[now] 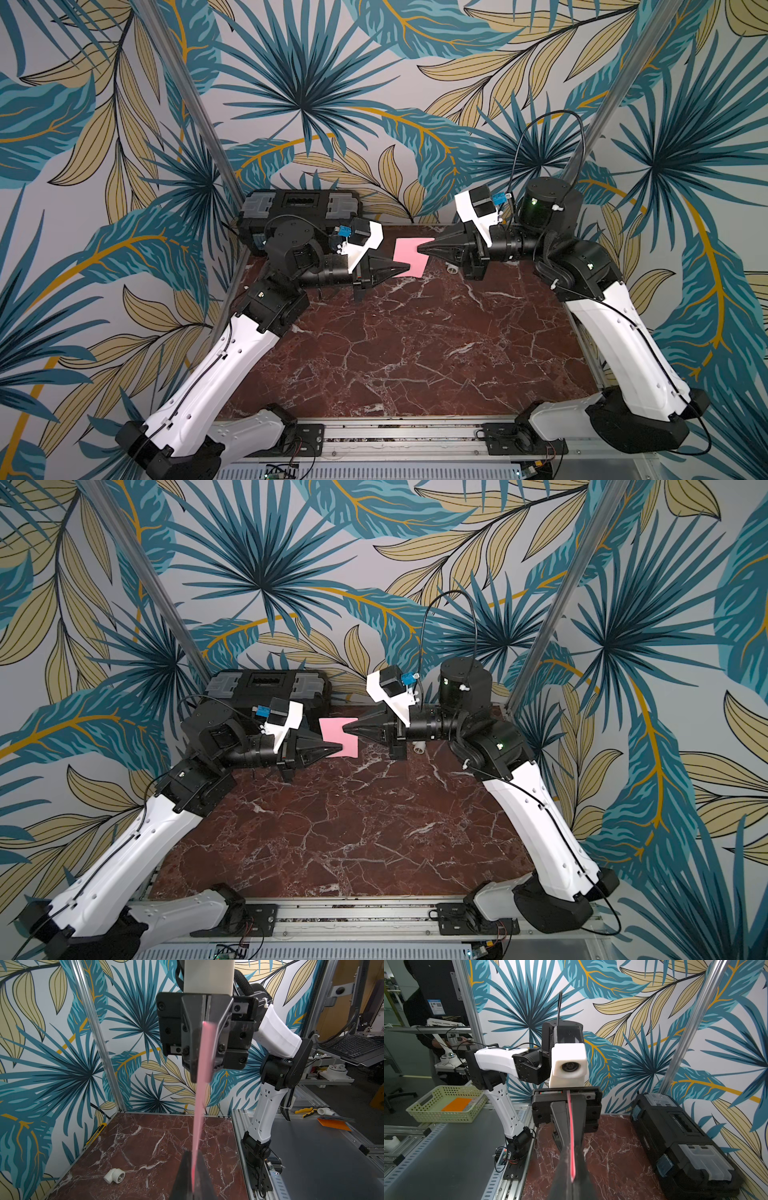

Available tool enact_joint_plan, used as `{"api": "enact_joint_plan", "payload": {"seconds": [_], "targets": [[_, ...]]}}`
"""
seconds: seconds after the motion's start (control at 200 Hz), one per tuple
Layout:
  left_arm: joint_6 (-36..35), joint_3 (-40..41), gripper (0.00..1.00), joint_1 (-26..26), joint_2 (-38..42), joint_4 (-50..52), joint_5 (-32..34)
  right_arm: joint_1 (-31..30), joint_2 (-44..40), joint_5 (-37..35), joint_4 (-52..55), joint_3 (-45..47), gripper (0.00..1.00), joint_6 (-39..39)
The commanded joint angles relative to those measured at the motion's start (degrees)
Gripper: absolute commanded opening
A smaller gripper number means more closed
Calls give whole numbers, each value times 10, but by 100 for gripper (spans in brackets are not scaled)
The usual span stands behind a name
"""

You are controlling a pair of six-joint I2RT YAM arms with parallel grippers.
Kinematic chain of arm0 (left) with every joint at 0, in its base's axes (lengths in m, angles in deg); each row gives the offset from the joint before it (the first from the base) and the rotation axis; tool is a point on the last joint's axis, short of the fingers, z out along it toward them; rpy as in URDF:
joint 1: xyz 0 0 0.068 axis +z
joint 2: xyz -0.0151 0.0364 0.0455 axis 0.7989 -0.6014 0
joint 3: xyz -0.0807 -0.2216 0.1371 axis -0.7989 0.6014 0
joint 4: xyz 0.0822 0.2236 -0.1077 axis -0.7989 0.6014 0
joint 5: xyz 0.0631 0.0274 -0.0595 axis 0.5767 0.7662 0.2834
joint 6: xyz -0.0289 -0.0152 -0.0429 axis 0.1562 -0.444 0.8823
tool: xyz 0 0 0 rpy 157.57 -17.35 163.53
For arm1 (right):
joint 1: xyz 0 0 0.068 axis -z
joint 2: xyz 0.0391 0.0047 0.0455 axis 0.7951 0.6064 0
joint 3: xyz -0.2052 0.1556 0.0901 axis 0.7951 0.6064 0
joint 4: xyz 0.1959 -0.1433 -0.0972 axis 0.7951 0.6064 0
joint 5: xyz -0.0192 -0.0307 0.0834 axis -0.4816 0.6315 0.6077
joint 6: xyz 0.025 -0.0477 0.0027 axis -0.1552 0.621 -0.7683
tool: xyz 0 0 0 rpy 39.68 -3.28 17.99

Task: Fold the square paper along the opposite sides
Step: Smooth out the paper.

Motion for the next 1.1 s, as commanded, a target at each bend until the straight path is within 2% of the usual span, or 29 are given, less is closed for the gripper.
{"api": "enact_joint_plan", "payload": {"seconds": [0.0, 0.075, 0.15, 0.21, 0.255, 0.32, 0.506, 0.556, 0.631, 0.666, 0.766, 0.806, 0.831, 0.866, 0.906, 1.042, 1.097], "targets": [[-4, -5, 0, -1, -2, 7, -3, -1, 2, 1, -4, -14, 0, 0], [-5, -5, 0, -2, -1, 7, -3, -2, 2, -3, -4, -15, 0, 1], [-5, -5, 0, -2, -2, 7, -3, -1, 2, -3, -4, -16, 21, 2], [-5, -5, 0, -1, -2, 8, -3, -2, 2, -3, -3, -17, 24, 2], [-5, -5, 0, -1, -3, 8, -3, -2, 3, -5, -3, -19, 22, 1], [-5, -4, 0, -1, -4, 8, -3, -2, 4, -5, -1, -24, 0, 2], [-5, -5, 0, -1, -2, 7, -1, -2, 5, -7, 7, -25, 0, 4], [-5, -5, 0, -1, 1, 6, -1, -1, 4, -10, 8, -19, 18, 5], [-4, -6, 0, -2, 6, 1, 2, -2, 2, -9, 8, -6, 35, 9], [-3, -6, 0, -1, 9, -1, 2, -2, 1, -10, 8, 1, 37, 10], [-1, -8, 0, -1, 19, -7, 4, -1, -3, -11, 8, 19, 38, 13], [-1, -9, 0, -2, 21, -7, 5, -1, -4, -9, 8, 24, 33, 14], [-2, -10, 0, -2, 21, -7, 7, -2, -4, -7, 8, 27, 28, 14], [-2, -11, 0, -2, 22, -6, 9, -2, -5, -6, 7, 30, 13, 14], [-2, -12, 0, -1, 22, -5, 11, -1, -6, -4, 8, 32, 0, 13], [4, -12, 0, -2, 20, -16, 19, -2, -11, -5, 7, 44, 0, 16], [6, -12, 0, -1, 19, -20, 24, -2, -14, -8, 5, 52, 23, 16]]}}
